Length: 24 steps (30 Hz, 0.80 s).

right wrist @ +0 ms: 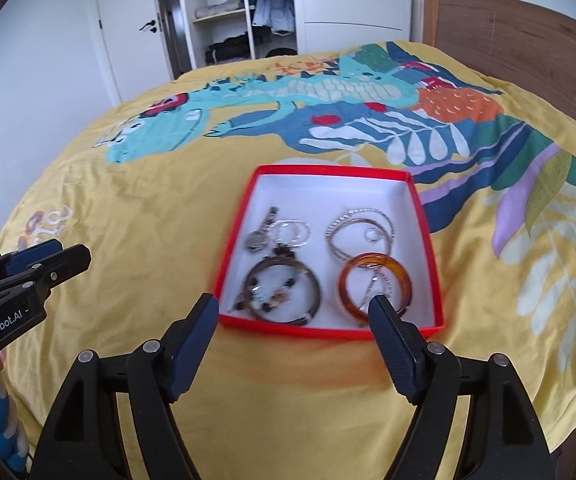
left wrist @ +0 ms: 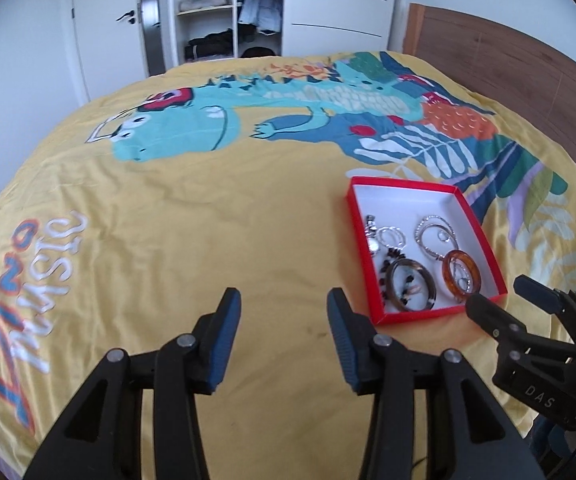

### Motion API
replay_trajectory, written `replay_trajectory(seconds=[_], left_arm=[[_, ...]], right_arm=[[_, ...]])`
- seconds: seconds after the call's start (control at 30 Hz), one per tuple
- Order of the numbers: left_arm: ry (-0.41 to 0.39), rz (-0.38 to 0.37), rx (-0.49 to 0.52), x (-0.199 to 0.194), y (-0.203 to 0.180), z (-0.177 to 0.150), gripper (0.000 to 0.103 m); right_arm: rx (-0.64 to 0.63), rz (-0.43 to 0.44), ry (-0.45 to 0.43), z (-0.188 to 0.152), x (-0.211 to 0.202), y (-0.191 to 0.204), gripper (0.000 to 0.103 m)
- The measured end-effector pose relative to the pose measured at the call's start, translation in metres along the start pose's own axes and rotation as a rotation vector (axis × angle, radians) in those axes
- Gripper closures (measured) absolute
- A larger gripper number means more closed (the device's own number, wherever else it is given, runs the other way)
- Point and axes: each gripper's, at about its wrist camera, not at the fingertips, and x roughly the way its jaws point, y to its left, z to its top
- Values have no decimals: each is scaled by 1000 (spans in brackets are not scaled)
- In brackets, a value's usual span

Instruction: Organize jewelry

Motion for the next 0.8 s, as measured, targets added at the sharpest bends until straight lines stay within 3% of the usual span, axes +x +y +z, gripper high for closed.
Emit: replay_trajectory(seconds=[0.1, 0.17, 0.43, 0.8], left_arm=[[-5, 23, -34, -17, 19, -10, 60], [-14, 44, -54, -28, 30, -16, 60], [-60, 121, -116, -71, 72, -41, 60], [-96, 156, -125, -105, 93, -68, 60]], right_arm=[[-13, 20, -10, -4, -14, 17, 23], [-28, 24, -20, -7, -24, 30, 14], [-69, 42, -50, -22, -56, 67, 1], [-63, 25, -67, -42, -77, 72, 0]])
